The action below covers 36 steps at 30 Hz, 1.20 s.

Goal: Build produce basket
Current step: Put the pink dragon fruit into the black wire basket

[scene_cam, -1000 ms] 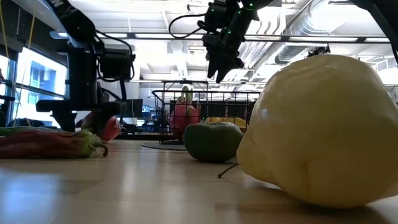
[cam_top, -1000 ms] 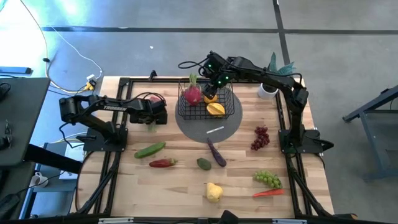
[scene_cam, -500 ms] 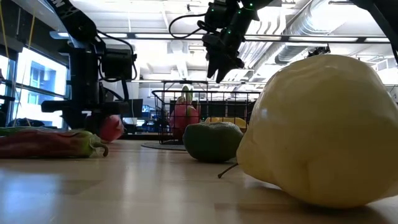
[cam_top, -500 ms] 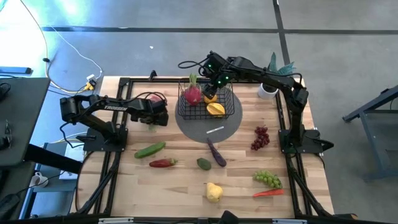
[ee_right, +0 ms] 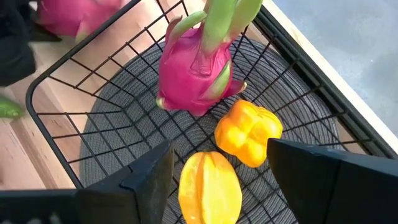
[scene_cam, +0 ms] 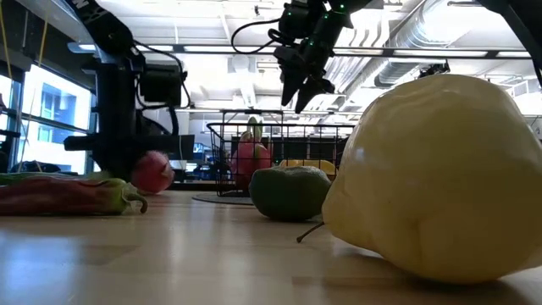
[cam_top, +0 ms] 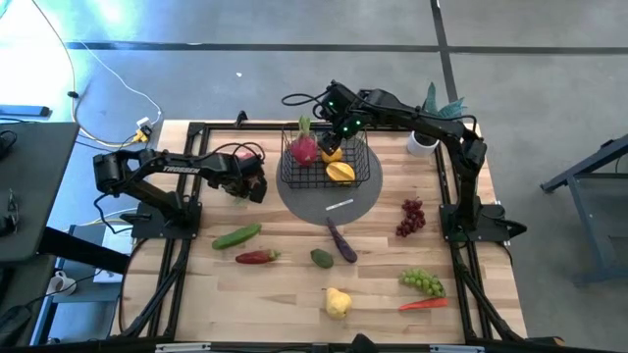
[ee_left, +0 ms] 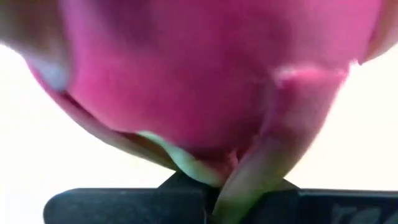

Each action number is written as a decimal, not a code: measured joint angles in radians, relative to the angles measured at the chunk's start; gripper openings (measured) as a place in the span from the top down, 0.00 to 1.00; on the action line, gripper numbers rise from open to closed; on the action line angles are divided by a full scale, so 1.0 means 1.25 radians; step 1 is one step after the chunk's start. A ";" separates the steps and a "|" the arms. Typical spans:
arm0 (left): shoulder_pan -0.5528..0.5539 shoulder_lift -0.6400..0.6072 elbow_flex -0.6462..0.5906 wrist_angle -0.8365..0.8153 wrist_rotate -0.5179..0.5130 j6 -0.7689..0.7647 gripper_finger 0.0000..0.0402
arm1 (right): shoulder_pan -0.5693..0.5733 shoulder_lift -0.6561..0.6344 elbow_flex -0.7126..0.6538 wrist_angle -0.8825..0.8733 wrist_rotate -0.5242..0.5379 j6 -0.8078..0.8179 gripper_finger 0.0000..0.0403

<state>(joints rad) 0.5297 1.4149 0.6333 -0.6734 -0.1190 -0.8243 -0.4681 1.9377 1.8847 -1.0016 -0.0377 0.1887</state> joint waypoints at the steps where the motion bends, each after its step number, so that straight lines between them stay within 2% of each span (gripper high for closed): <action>1: 0.000 -0.006 0.010 0.004 0.003 0.010 0.99 | 0.002 0.000 0.000 0.000 0.000 0.010 0.41; 10: 0.006 -0.051 0.069 -0.002 0.004 0.099 0.99 | 0.016 -0.002 0.000 -0.003 0.000 0.066 0.41; 14: 0.021 -0.067 0.092 -0.031 -0.026 0.141 0.99 | 0.021 -0.023 0.000 -0.010 0.003 0.095 0.41; 21: 0.074 -0.109 0.136 -0.075 -0.058 0.253 0.99 | 0.021 -0.058 0.001 -0.005 0.053 0.142 0.41; 27: 0.116 -0.145 0.202 -0.077 -0.049 0.389 0.99 | 0.021 -0.068 0.001 -0.005 0.072 0.173 0.41; 32: 0.133 -0.148 0.287 -0.100 -0.009 0.587 0.99 | 0.021 -0.068 0.001 -0.003 0.075 0.178 0.41; 36: 0.132 -0.138 0.372 -0.153 -0.009 0.720 0.99 | 0.021 -0.068 0.001 -0.002 0.119 0.193 0.41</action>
<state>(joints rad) 0.6952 1.2426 1.0987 -0.8648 -0.1303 0.0760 -0.4423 1.8523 1.8858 -1.0035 0.1117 0.4295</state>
